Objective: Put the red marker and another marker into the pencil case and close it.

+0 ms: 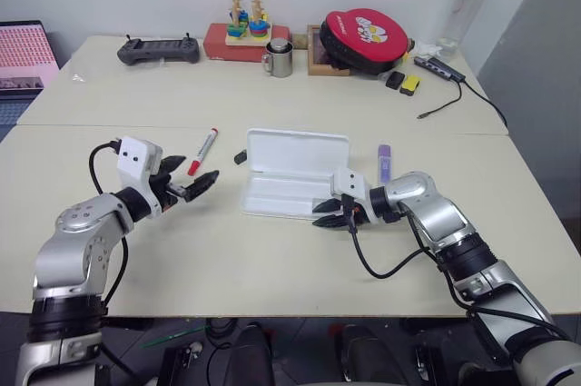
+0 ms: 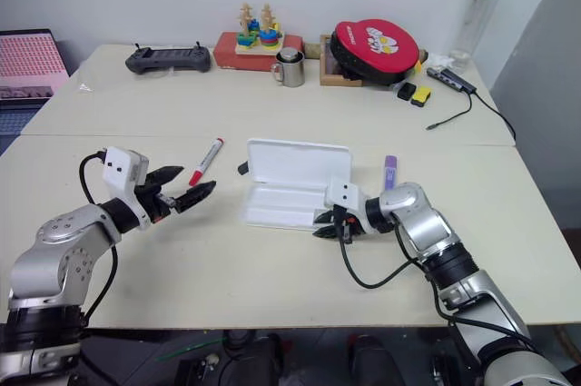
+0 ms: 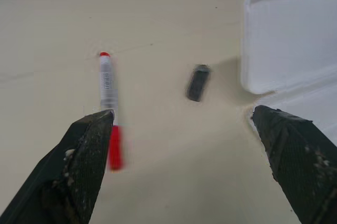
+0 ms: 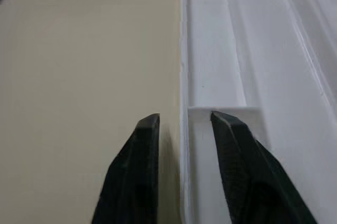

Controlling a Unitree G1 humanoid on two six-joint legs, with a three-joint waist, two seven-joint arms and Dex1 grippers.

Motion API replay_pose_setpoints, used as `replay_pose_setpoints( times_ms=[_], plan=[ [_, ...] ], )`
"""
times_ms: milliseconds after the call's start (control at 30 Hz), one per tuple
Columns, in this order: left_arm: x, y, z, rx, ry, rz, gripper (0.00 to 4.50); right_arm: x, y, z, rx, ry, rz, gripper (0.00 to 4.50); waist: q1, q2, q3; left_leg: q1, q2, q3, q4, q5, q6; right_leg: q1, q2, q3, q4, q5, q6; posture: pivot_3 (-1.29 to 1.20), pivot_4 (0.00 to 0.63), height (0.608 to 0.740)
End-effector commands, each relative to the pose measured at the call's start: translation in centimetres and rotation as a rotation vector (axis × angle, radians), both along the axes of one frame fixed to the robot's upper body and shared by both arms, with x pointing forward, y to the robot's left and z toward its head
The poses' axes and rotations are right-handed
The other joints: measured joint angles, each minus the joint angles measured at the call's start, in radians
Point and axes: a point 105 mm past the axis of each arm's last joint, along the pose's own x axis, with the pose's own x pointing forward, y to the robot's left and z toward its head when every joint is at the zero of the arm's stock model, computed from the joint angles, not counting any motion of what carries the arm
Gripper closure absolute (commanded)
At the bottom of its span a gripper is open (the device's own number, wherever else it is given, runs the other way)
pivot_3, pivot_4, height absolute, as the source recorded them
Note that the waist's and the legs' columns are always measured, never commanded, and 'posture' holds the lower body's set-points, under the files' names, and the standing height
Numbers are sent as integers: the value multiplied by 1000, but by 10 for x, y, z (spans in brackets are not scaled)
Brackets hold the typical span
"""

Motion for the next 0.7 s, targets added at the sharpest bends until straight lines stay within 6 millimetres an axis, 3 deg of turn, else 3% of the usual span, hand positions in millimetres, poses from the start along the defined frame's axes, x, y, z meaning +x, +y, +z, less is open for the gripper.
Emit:
replay_pose_setpoints(
  times_ms=[33, 300, 433, 533, 700],
  plan=[
    [15, 13, 6, 7, -23, 95, 0, 1, 2, 42, 156, -54, -29, 1926, 1, 0, 0, 0, 0, 0, 0, 0, 0, 0, 0, 0, 0, 0, 0, 0, 150, 740],
    [33, 2, -13, 14, 75, 85, 0, 1, 1, 69, 283, -88, -105, 50, 5, 0, 0, 0, 0, 0, -1, 0, 0, 0, 0, 0, 0, 0, -1, 0, 150, 740],
    [39, 0, -27, 48, 140, 89, 0, 4, 2, 83, 357, -119, -155, 50, 5, 0, 0, 0, 0, 0, -1, 0, 0, 0, 0, 0, 0, 0, -1, 0, 150, 740],
    [45, 0, -28, 55, 152, 101, 355, 5, 2, 88, 378, -127, -168, 0, 5, 0, 0, 0, 0, 0, -1, 0, 0, 0, 0, 0, 0, 0, -1, 0, 150, 740],
    [49, 8, -35, 50, 194, 135, 1442, 6, 3, 93, 388, -144, -177, 0, 6, 0, 0, -1, 0, 0, -1, 0, 0, 0, 0, 0, 0, 0, -1, 0, 150, 740]
  ],
)
